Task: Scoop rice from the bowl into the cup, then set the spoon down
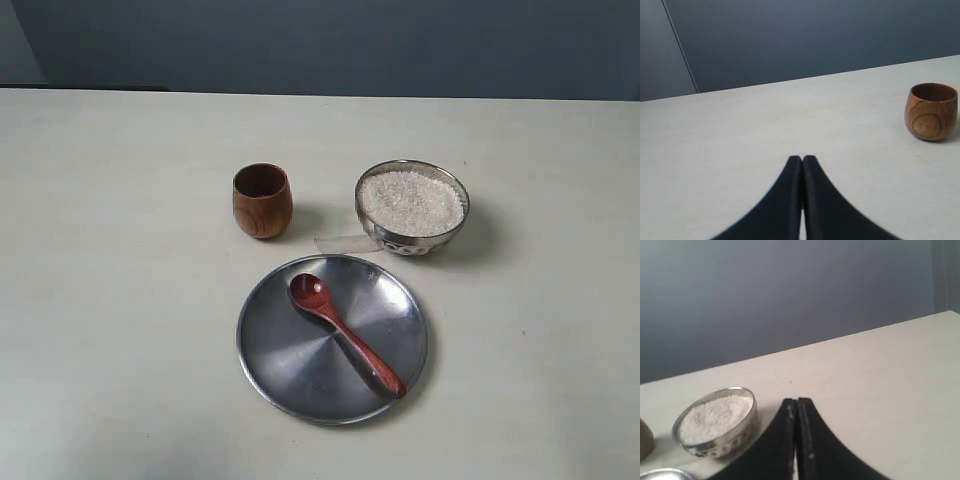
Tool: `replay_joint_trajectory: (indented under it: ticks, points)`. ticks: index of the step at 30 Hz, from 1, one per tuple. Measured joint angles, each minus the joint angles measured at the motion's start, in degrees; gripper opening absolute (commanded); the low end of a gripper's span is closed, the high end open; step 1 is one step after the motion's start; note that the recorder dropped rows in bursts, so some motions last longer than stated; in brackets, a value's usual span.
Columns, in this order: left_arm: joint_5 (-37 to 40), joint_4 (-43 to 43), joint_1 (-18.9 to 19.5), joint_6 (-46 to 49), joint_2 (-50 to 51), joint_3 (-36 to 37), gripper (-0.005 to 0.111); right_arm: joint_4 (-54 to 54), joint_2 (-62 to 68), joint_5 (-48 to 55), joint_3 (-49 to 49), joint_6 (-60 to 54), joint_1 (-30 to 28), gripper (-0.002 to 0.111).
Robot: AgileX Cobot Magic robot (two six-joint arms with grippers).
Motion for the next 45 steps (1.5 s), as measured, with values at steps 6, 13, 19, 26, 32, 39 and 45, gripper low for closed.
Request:
replay_joint_trajectory:
  ticks: [6,13,19,26,32,39,45]
  points:
    - [0.00,0.00,0.00,0.00,0.00,0.00,0.000,16.25,0.00,0.00,0.37,-23.25,0.00,0.000]
    - [0.00,0.00,0.00,0.00,0.00,0.00,0.000,29.05,0.00,-1.09,1.61,-38.03,0.00,0.000]
    - [0.00,0.00,0.00,0.00,0.00,0.00,0.000,28.88,0.00,-4.14,1.61,-39.11,0.00,0.000]
    - [0.00,0.00,0.00,0.00,0.00,0.00,0.000,27.85,0.00,-3.74,1.61,-39.35,-6.50,0.000]
    - [0.00,0.00,0.00,0.00,0.00,0.00,0.000,27.72,0.00,-1.60,1.61,-39.35,-14.58,0.000]
    - [0.00,0.00,0.00,0.00,0.00,0.00,0.000,27.15,0.00,0.57,1.61,-39.35,-14.71,0.000]
    - [0.00,0.00,0.00,0.00,0.00,0.00,0.000,28.15,0.00,0.83,1.61,-41.08,-14.71,0.000]
